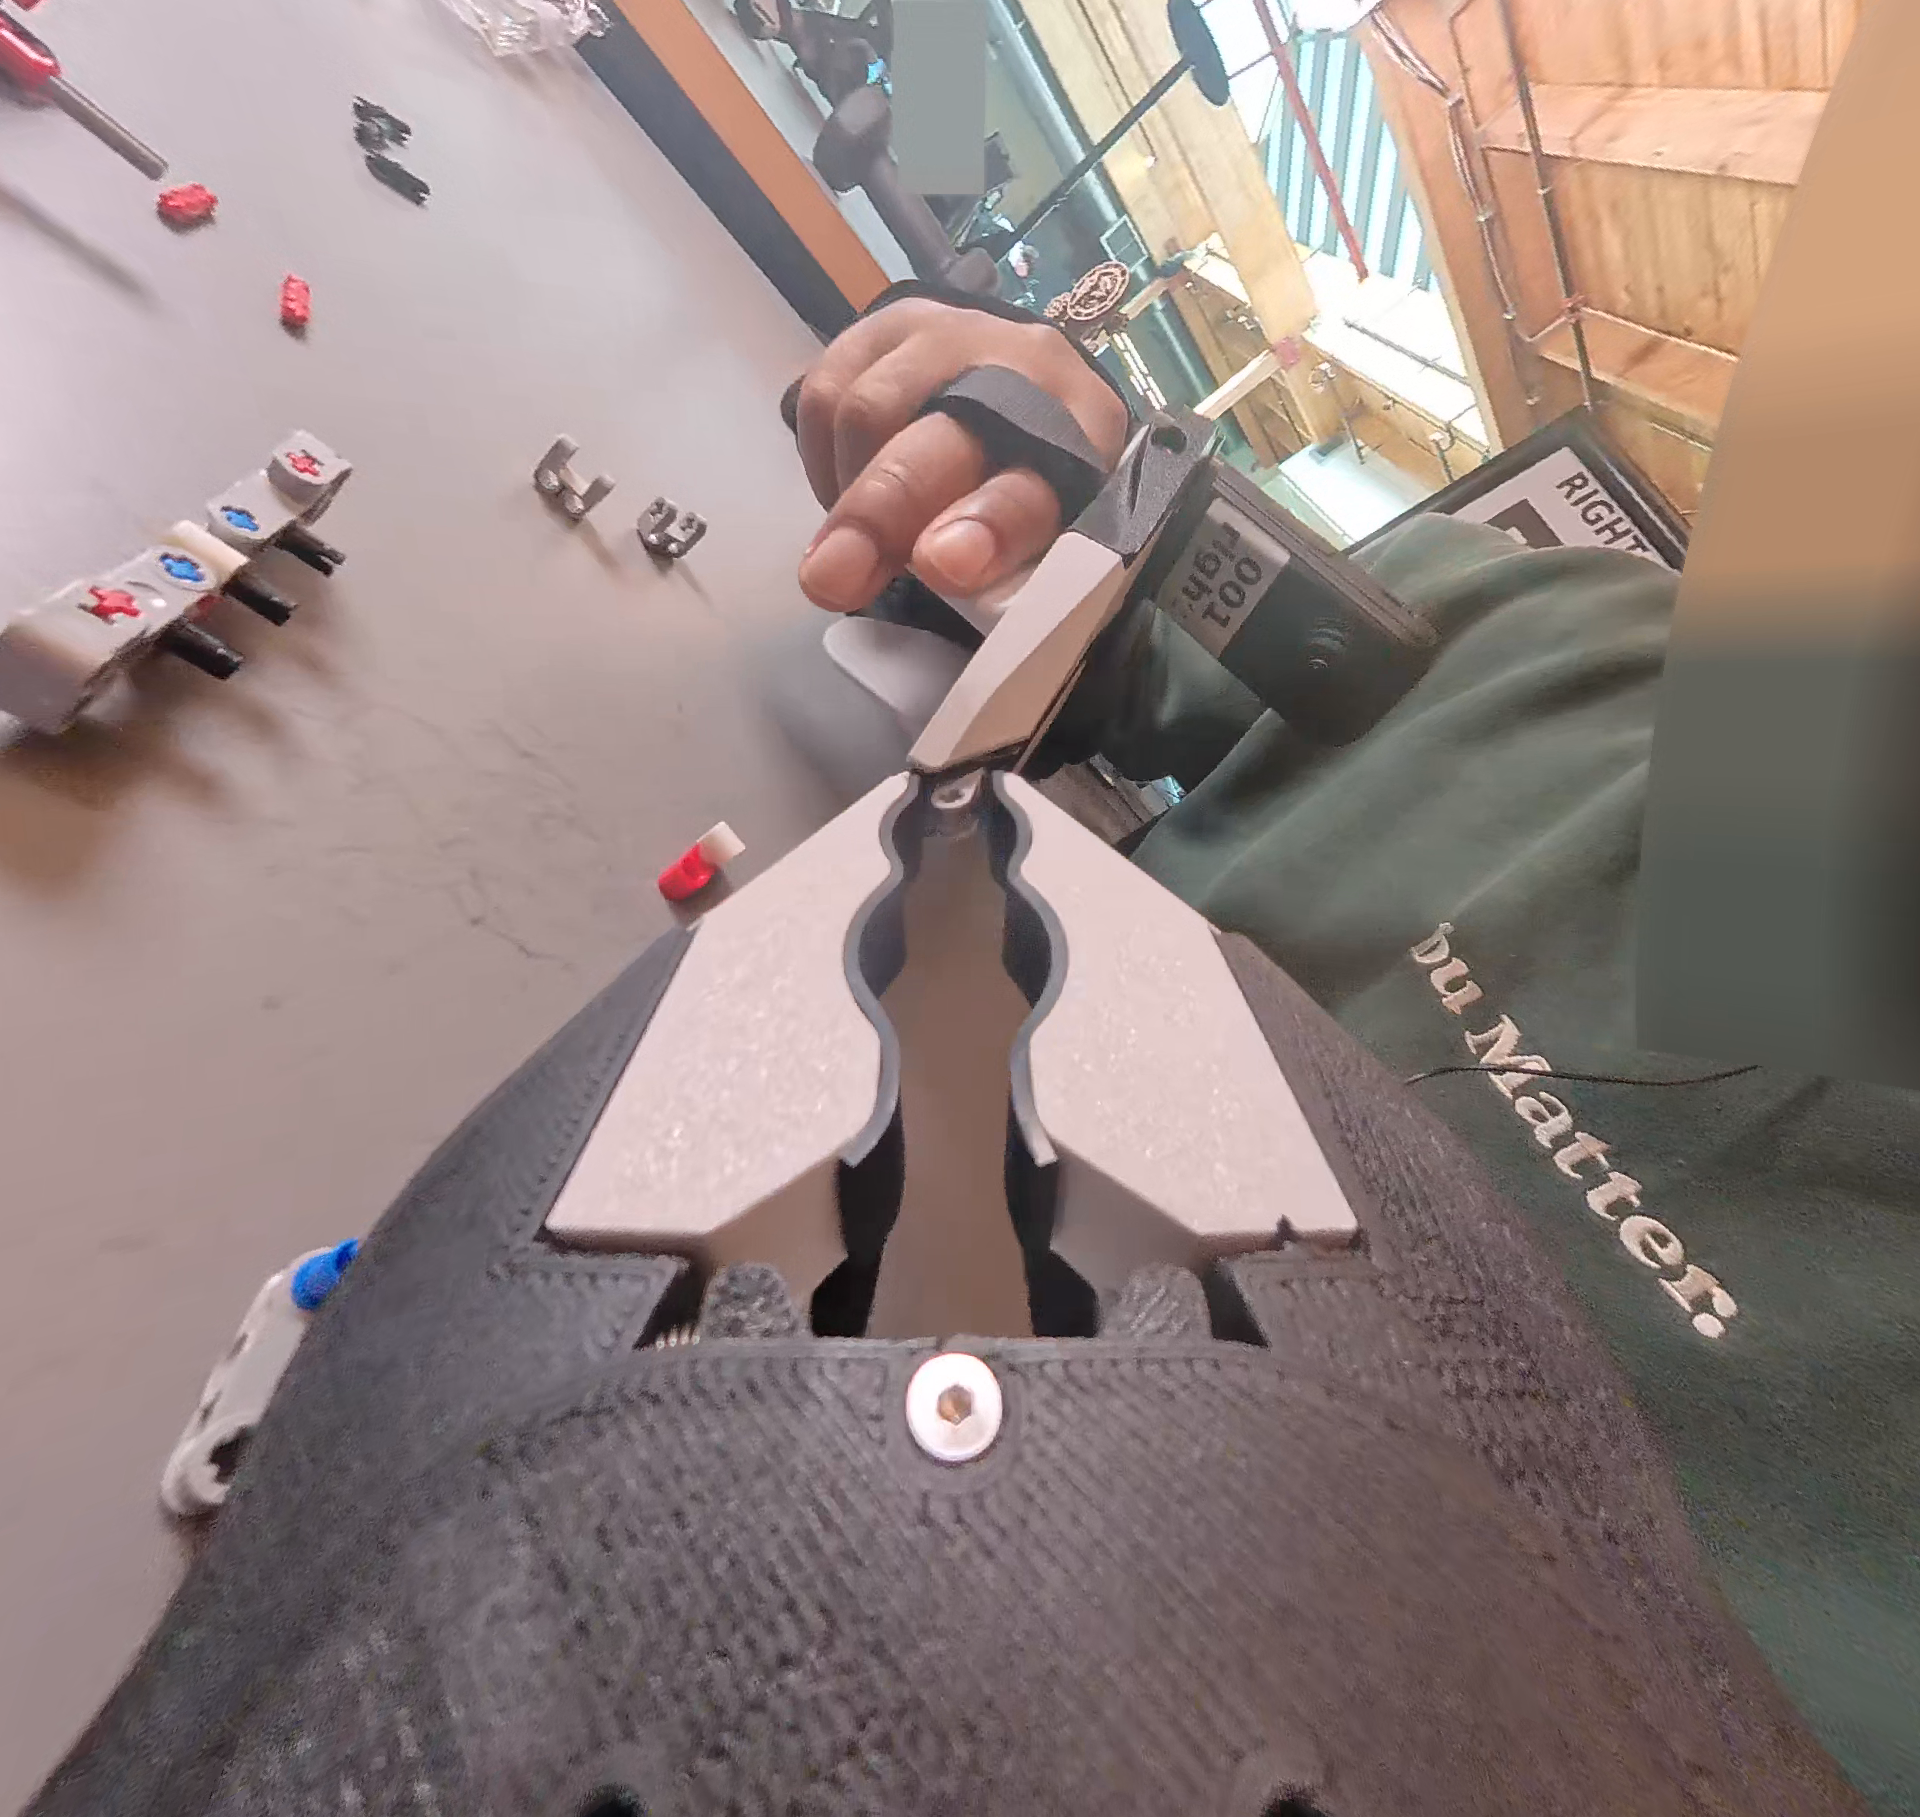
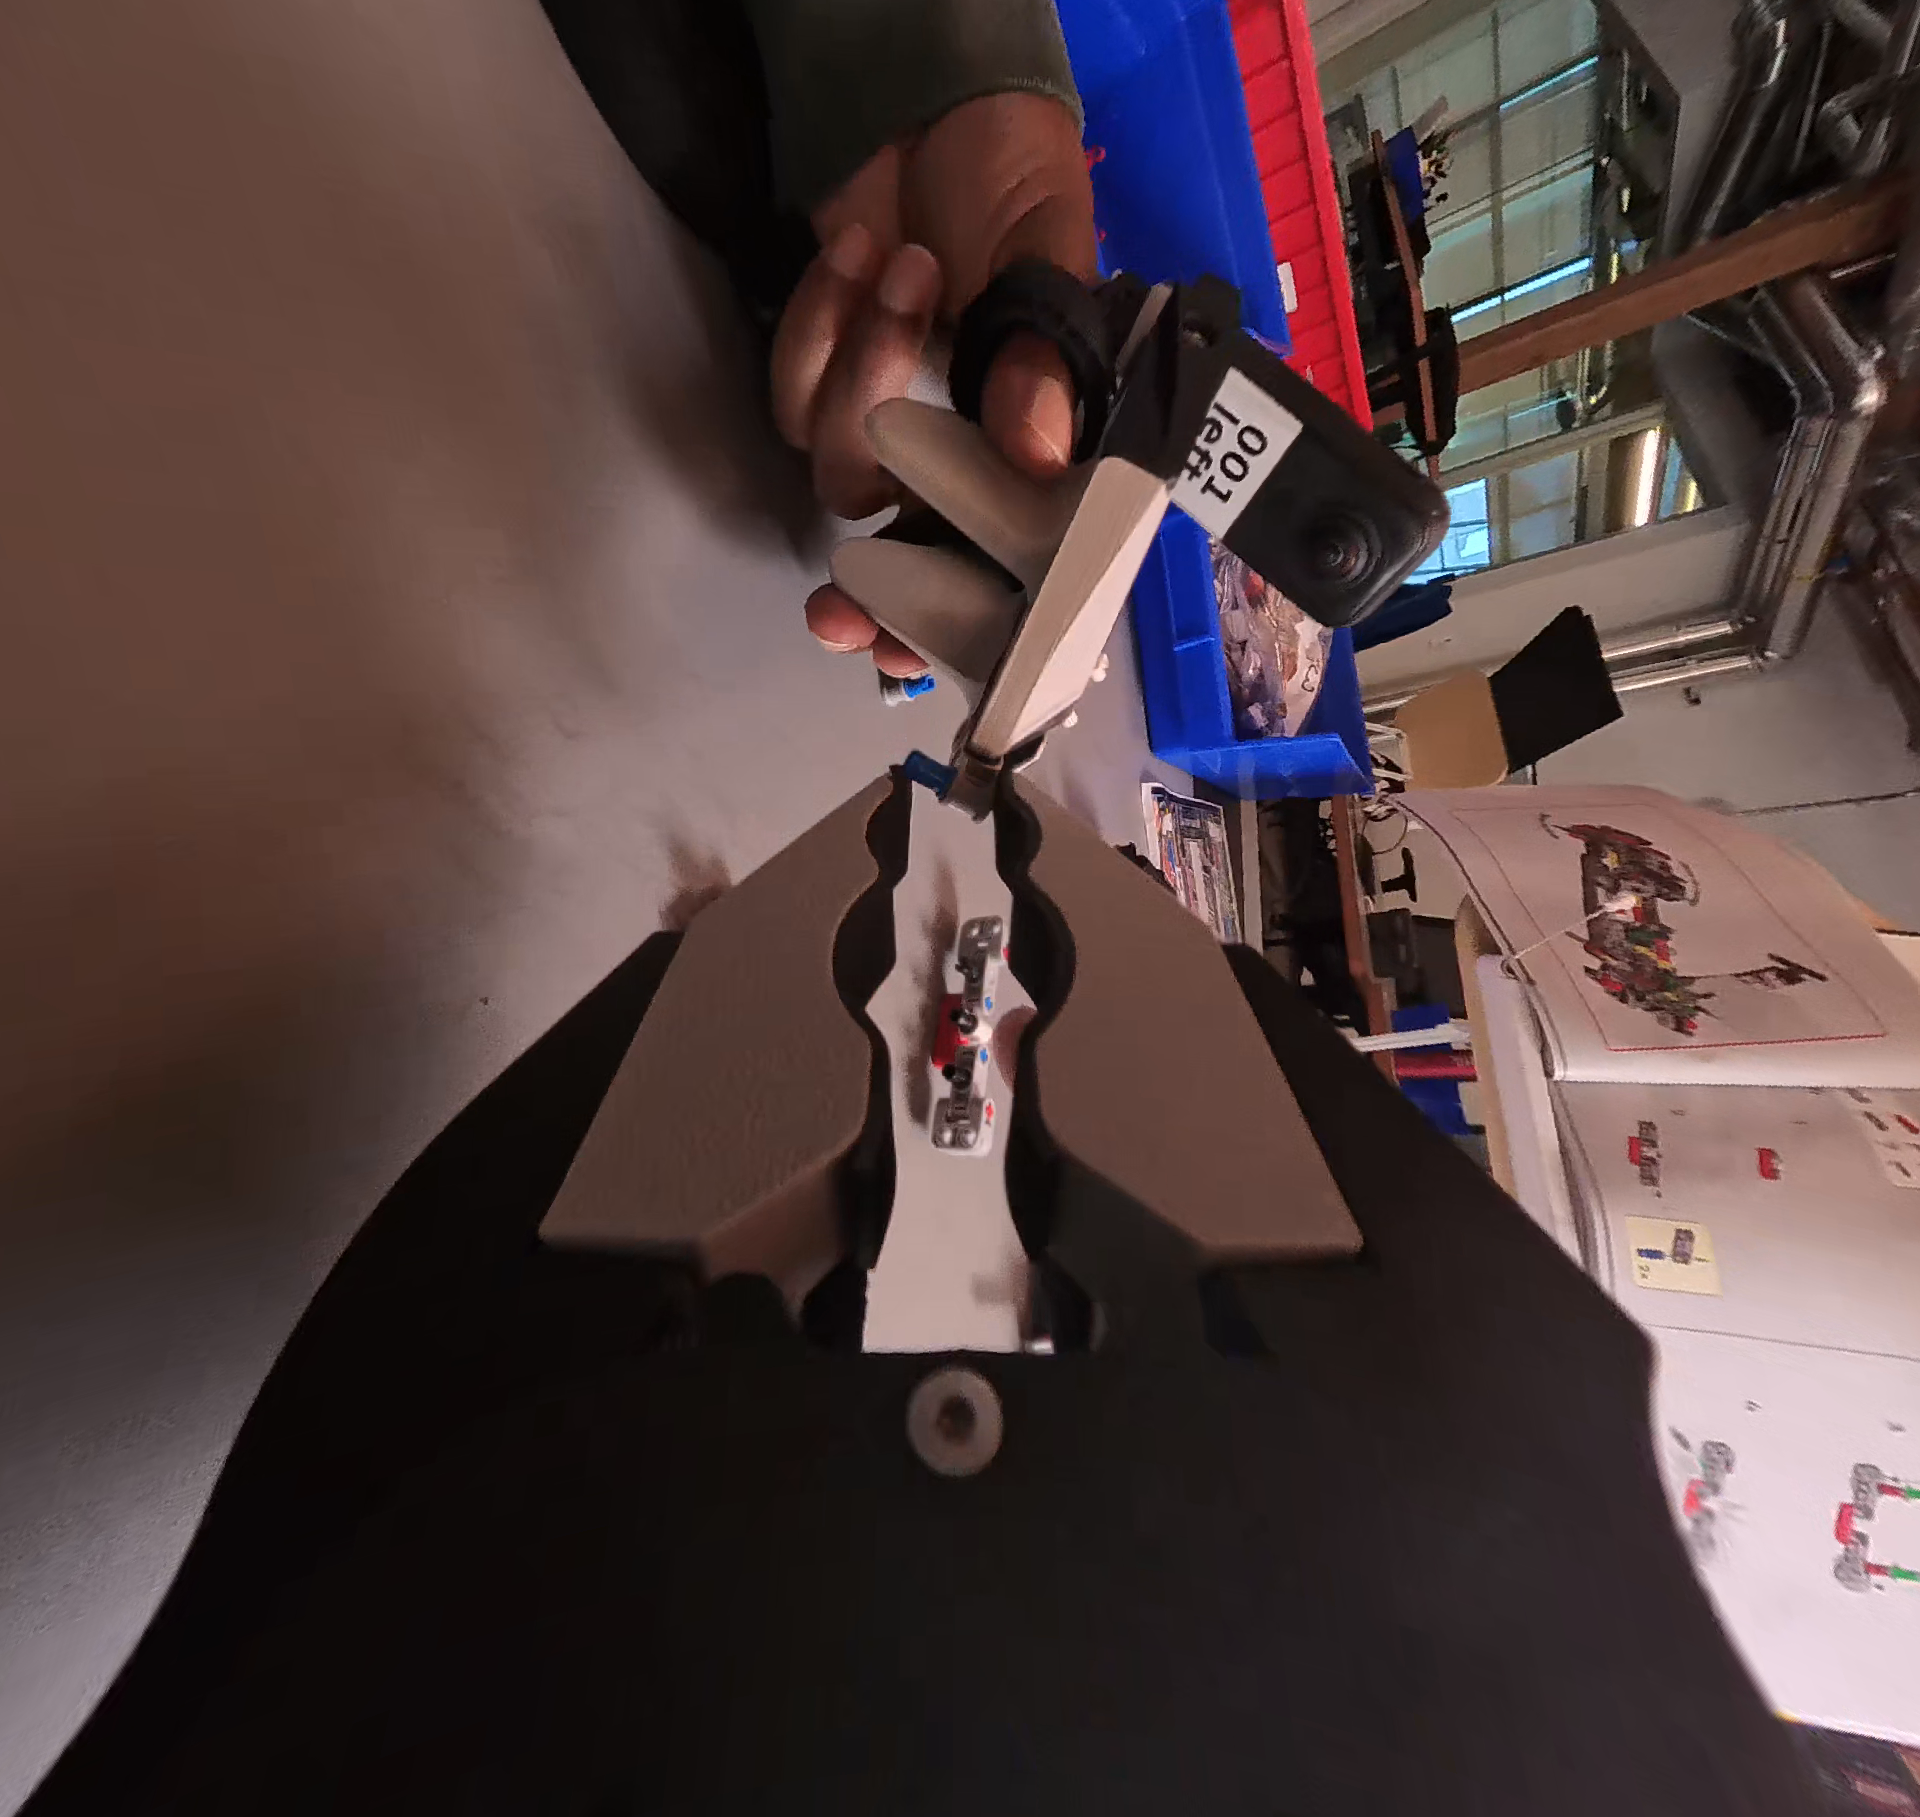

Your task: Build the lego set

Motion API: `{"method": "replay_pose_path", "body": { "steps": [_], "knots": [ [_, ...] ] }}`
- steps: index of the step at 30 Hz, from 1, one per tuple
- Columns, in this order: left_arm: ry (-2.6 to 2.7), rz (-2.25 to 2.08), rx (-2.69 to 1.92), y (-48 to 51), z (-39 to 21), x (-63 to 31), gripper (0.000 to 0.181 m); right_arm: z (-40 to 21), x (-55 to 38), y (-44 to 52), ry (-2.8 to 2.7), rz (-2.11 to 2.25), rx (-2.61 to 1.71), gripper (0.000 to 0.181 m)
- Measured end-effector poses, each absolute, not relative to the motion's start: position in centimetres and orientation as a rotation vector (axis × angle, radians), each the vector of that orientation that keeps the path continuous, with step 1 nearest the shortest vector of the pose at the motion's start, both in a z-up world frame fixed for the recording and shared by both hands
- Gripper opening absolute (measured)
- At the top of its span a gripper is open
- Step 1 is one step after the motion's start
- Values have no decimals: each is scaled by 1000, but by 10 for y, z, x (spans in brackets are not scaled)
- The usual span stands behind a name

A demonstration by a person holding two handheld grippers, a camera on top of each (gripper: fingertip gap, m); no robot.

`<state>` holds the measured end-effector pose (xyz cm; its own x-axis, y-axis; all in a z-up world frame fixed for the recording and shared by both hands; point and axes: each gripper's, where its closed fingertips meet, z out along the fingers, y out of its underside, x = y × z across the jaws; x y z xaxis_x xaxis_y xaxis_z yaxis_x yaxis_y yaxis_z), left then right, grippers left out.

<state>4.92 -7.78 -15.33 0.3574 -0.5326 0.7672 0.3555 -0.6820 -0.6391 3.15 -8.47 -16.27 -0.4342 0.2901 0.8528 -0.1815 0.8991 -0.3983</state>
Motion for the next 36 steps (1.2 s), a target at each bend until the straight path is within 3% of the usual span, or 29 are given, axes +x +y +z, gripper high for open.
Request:
{"method": "replay_pose_path", "body": {
  "steps": [3,8,10,19,28,32,36],
  "knots": [
    [196,-1343,-1848,-76,-155,46,6,-169,30,-79,-2005,615,-221,15],
    [446,-887,-1886,-73,-163,29,6,-203,58,-64,-2379,962,-840,40],
    [582,-729,-1894,-75,-170,30,5,-212,62,-60,-2423,949,-964,40],
    [800,-557,-1890,-75,-185,44,6,-224,50,-69,-2494,815,-974,7],
    [942,-555,-1868,-75,-191,59,6,-224,62,-71,-2582,854,-818,7],
    [895,-575,-1843,-72,-184,58,6,-209,58,-71,-2494,971,-847,22],
    [860,-574,-1836,-71,-181,56,6,-189,52,-71,-2384,1071,-855,16]
  ]
}}
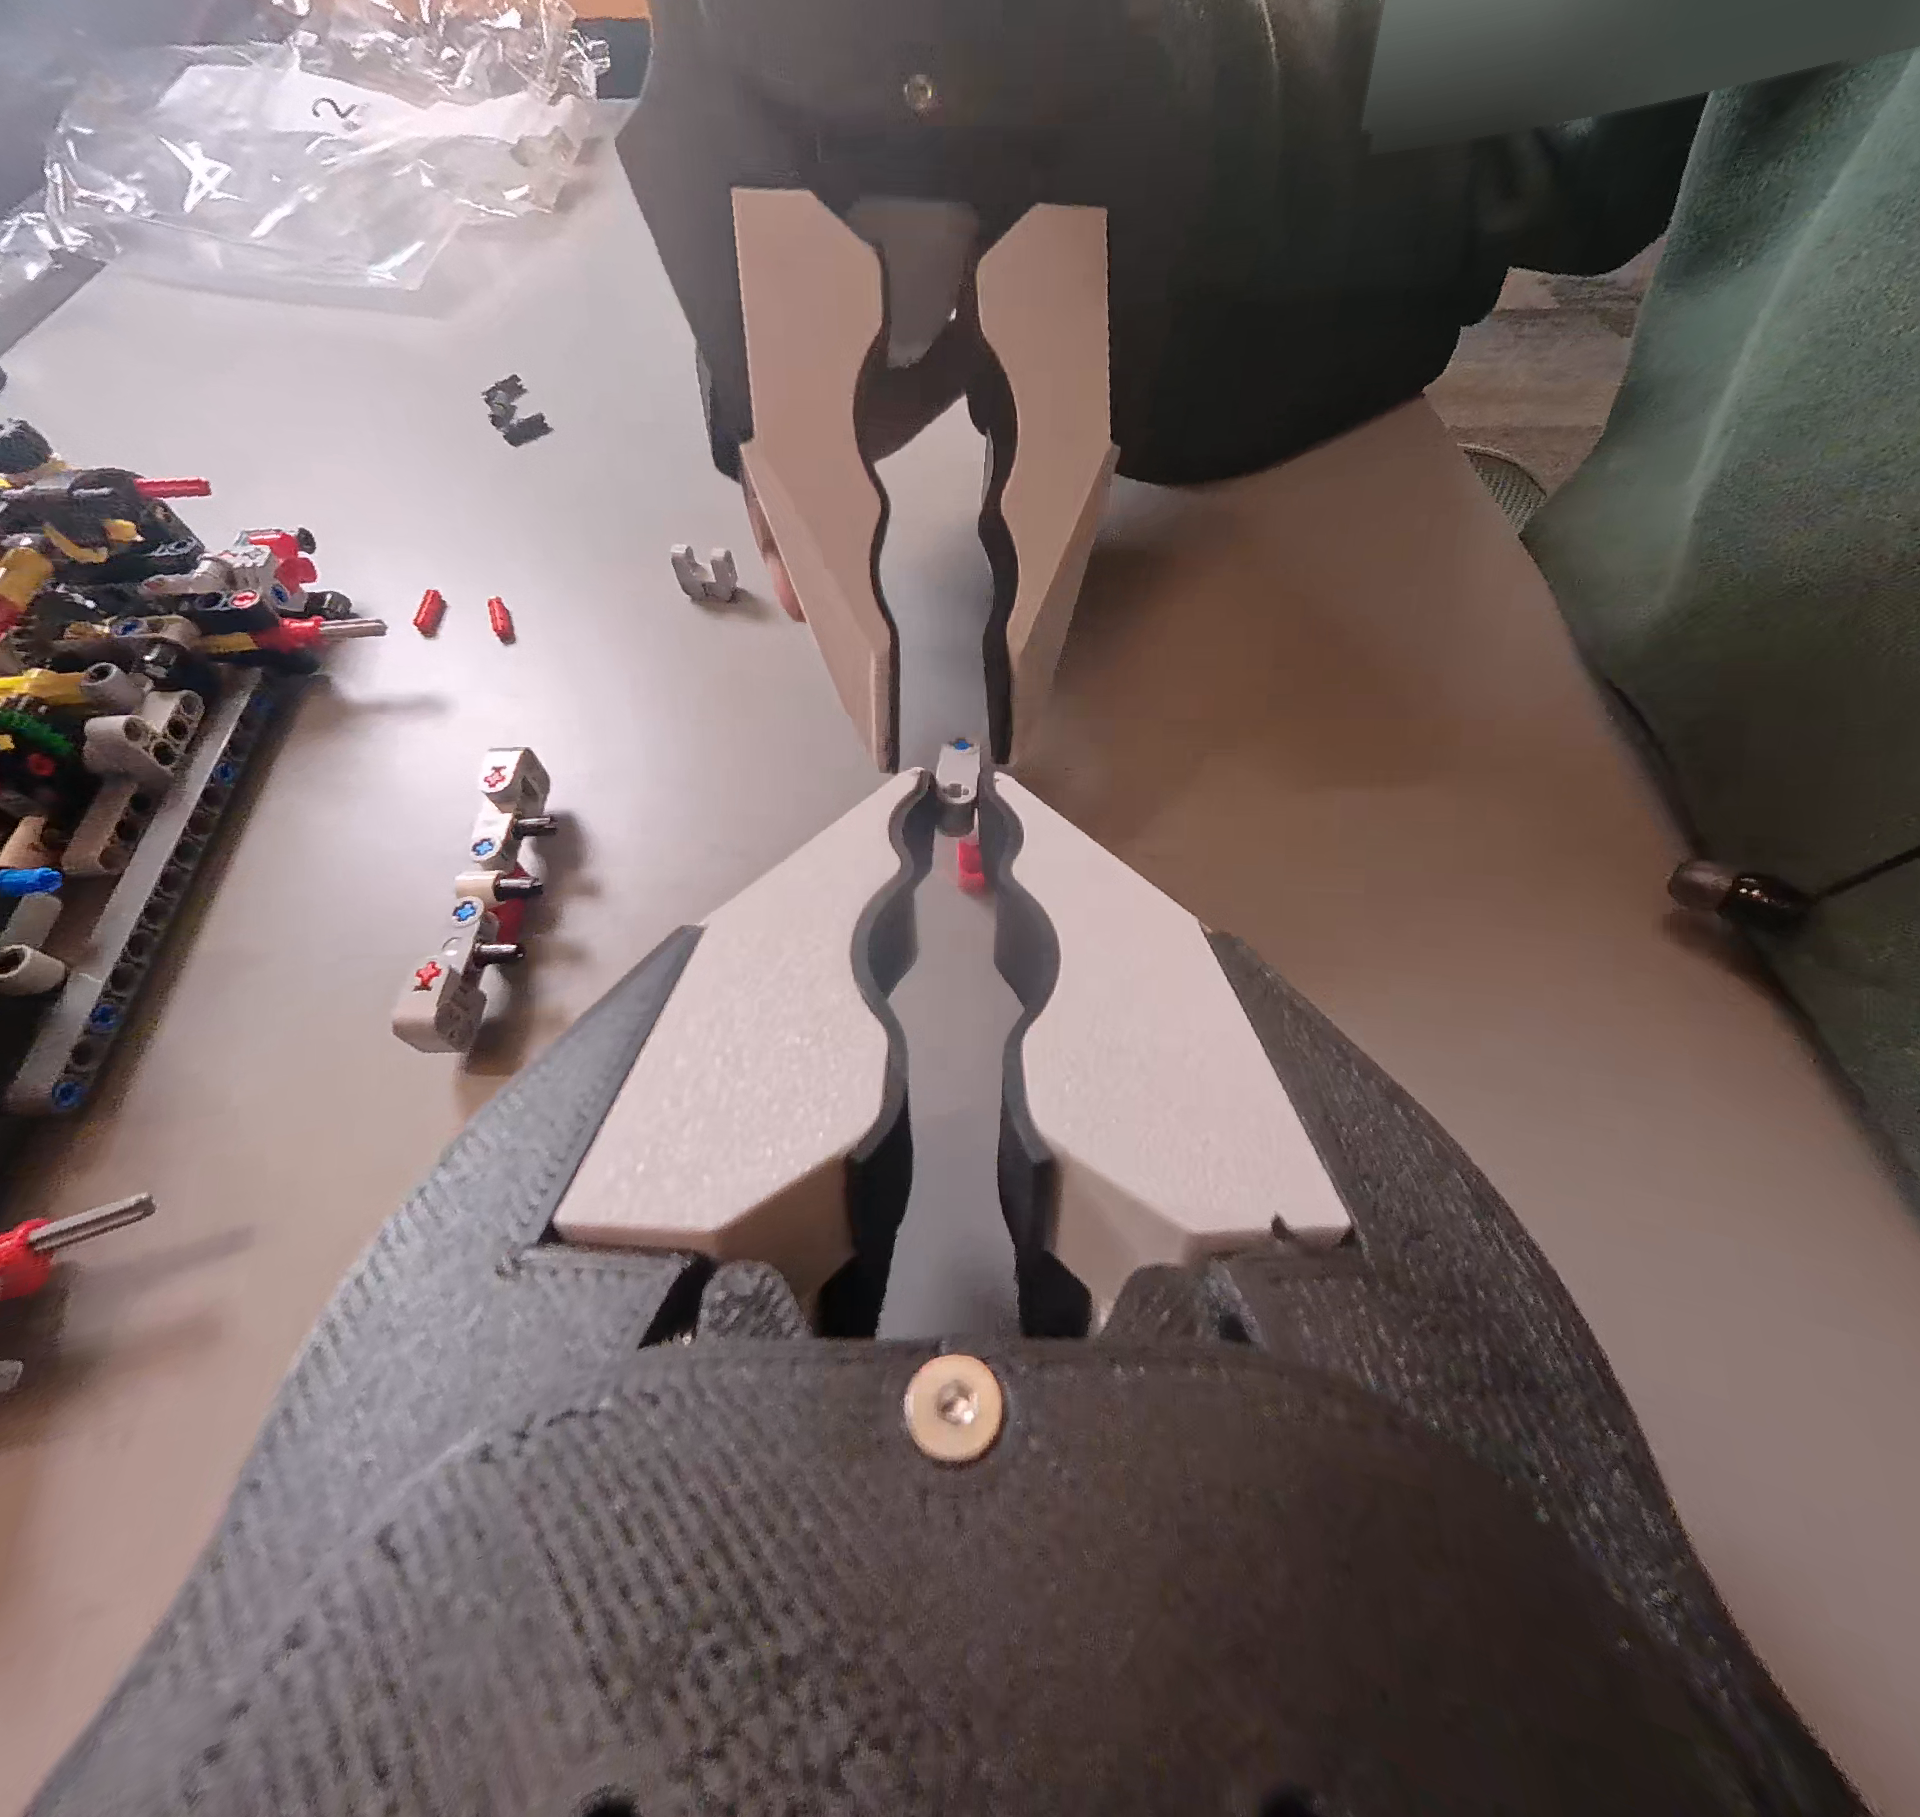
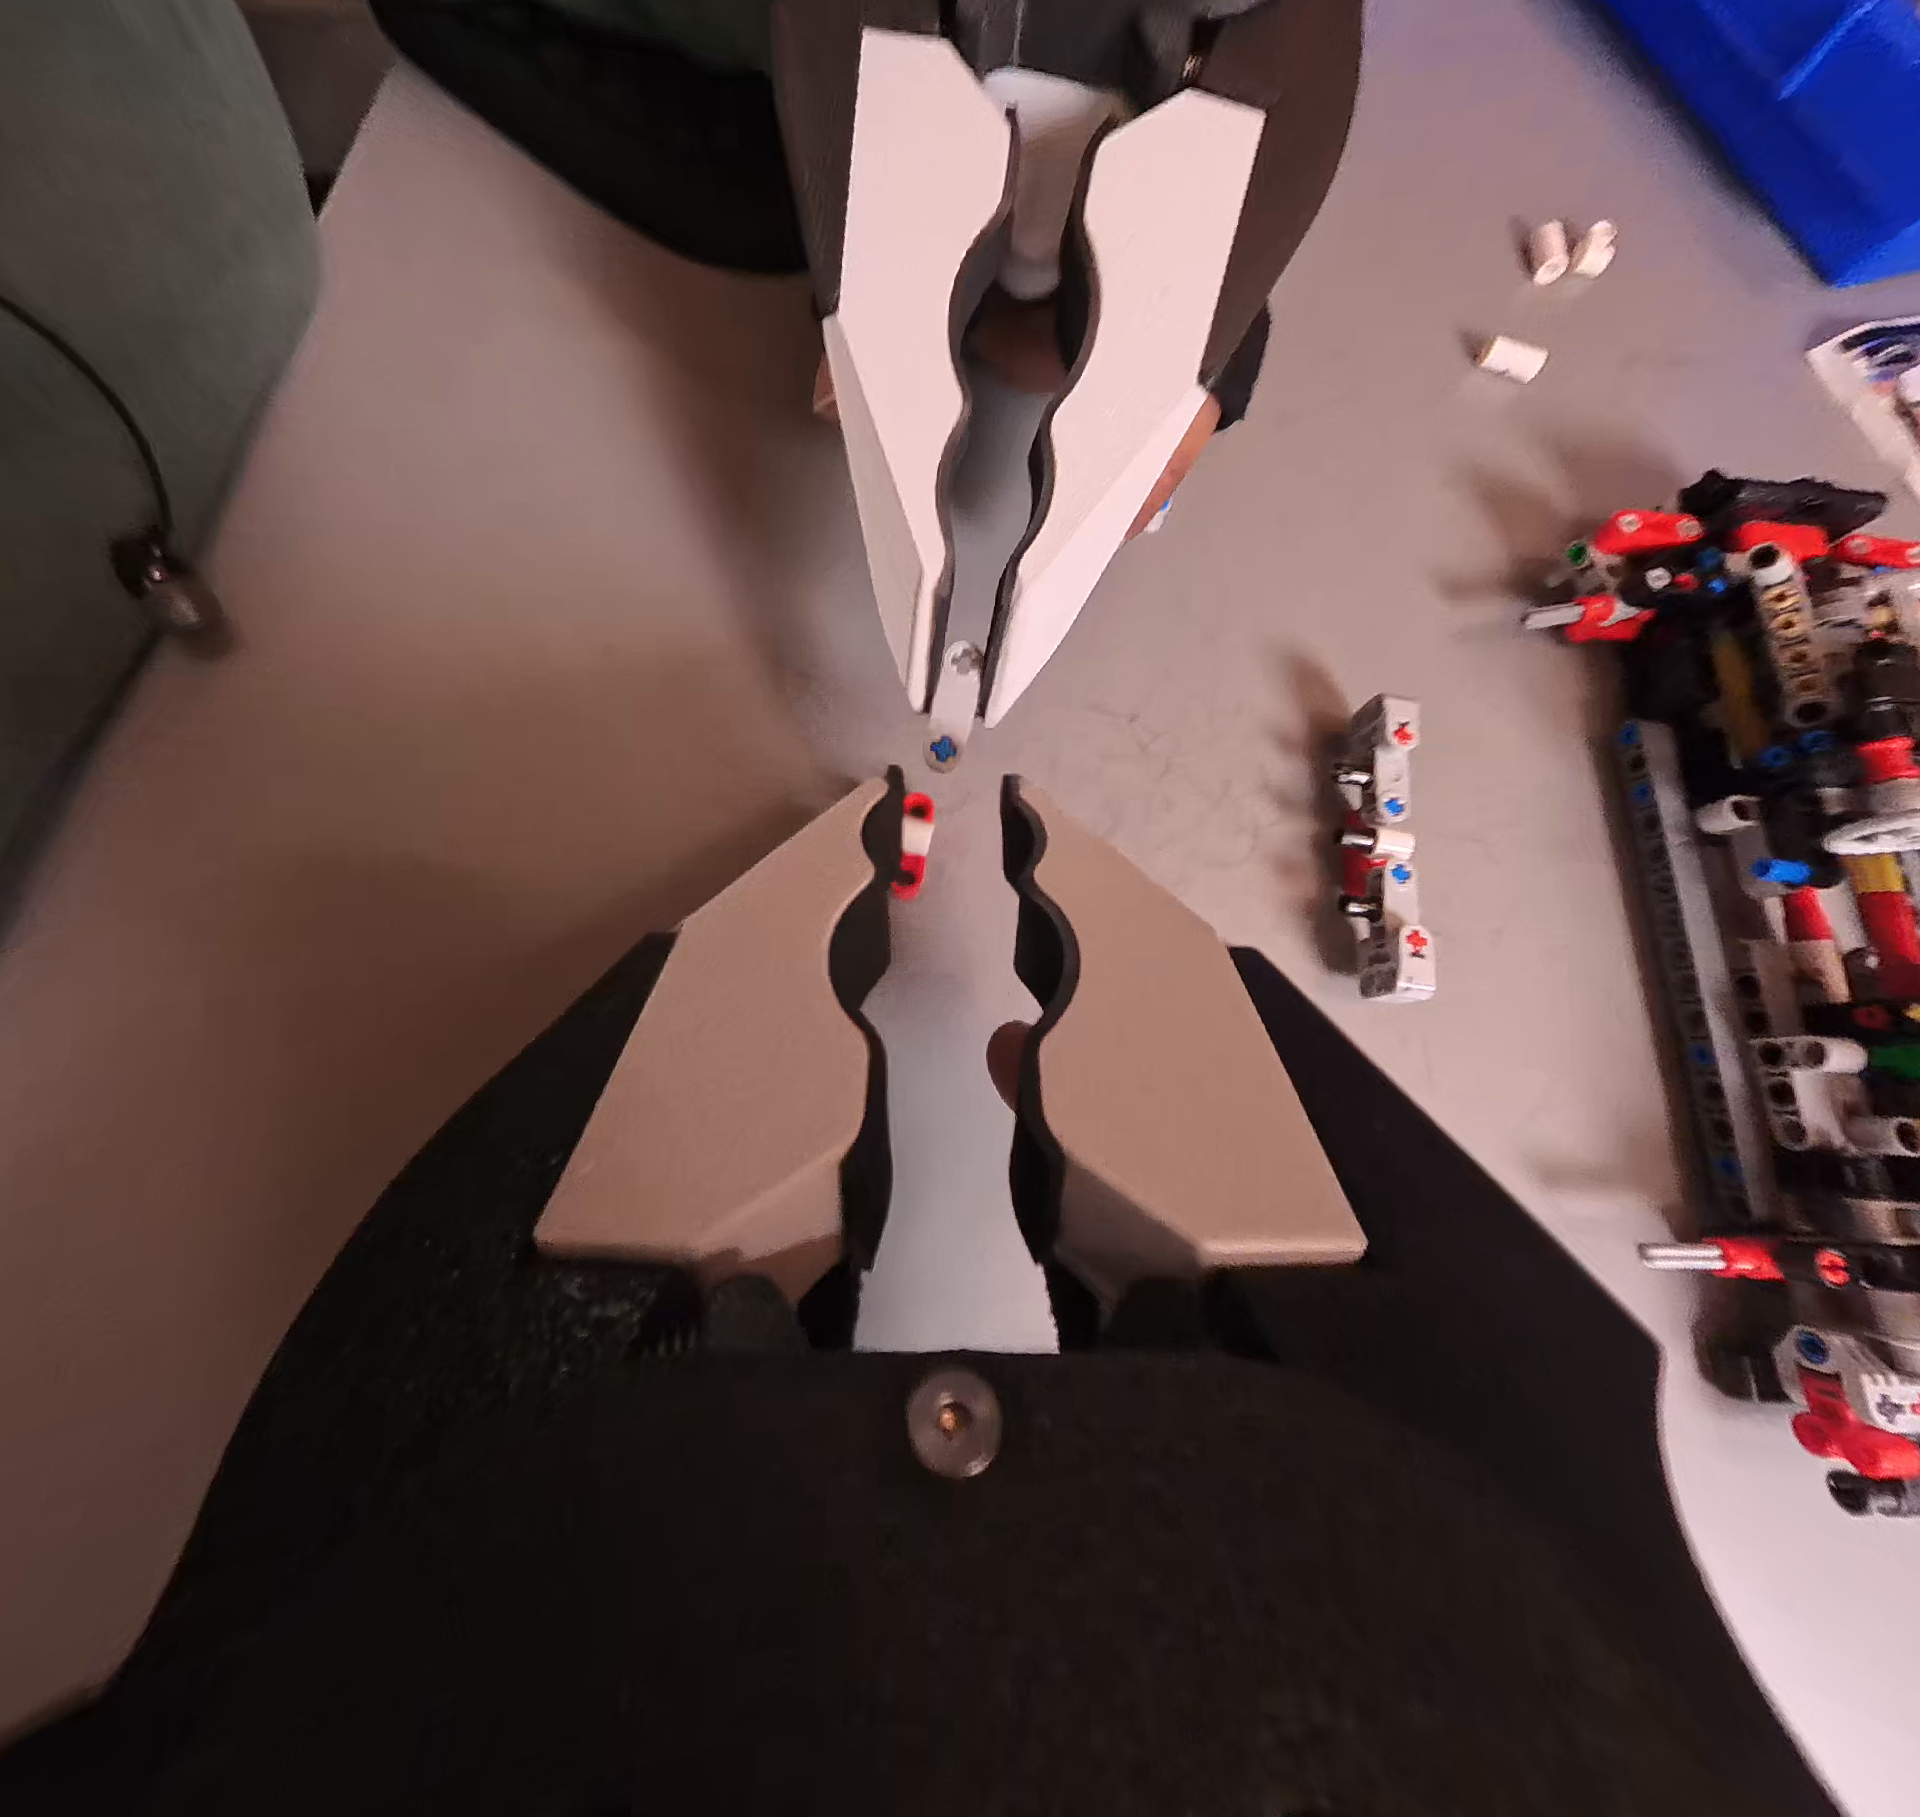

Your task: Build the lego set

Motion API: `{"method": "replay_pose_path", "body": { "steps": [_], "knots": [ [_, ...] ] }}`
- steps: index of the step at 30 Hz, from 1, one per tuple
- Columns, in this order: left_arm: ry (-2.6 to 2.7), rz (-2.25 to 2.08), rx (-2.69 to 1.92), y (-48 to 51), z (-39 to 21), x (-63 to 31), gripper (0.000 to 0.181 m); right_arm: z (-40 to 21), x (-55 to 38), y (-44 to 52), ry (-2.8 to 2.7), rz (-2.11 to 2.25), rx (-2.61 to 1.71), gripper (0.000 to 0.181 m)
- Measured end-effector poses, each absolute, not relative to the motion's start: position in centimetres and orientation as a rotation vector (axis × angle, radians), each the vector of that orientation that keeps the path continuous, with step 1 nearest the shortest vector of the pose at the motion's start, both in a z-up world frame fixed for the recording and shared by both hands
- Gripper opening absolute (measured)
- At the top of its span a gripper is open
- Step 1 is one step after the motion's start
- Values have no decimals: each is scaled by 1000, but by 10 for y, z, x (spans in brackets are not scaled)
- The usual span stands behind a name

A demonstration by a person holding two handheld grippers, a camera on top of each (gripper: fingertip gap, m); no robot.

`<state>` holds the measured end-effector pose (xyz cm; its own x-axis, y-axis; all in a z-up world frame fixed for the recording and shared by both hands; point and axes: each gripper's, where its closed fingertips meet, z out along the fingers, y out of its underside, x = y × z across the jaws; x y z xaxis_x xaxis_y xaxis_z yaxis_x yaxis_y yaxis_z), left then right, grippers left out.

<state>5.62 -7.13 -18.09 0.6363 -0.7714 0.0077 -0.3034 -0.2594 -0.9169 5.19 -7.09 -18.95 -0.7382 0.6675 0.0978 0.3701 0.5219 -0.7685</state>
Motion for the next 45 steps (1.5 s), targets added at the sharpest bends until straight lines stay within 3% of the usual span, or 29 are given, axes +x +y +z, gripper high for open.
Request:
{"method": "replay_pose_path", "body": {
  "steps": [2,8,16,32,35,45],
  "knots": [
    [847,-570,-1828,-70,-179,56,6,-184,50,-74,-2356,1104,-850,7],
    [842,-572,-1871,-72,-183,55,6,-188,51,-74,-2381,1101,-886,4],
    [867,-497,-1955,-72,-184,51,15,-200,53,-73,-2455,1021,-946,4],
    [903,-464,-2072,-73,-201,58,6,-204,55,-73,-2474,964,-906,4],
    [889,-472,-2093,-74,-203,56,6,-206,61,-65,-2486,931,-915,17],
    [858,-516,-2107,-74,-207,59,6,-221,60,-71,-2518,883,-910,8]
  ]
}}
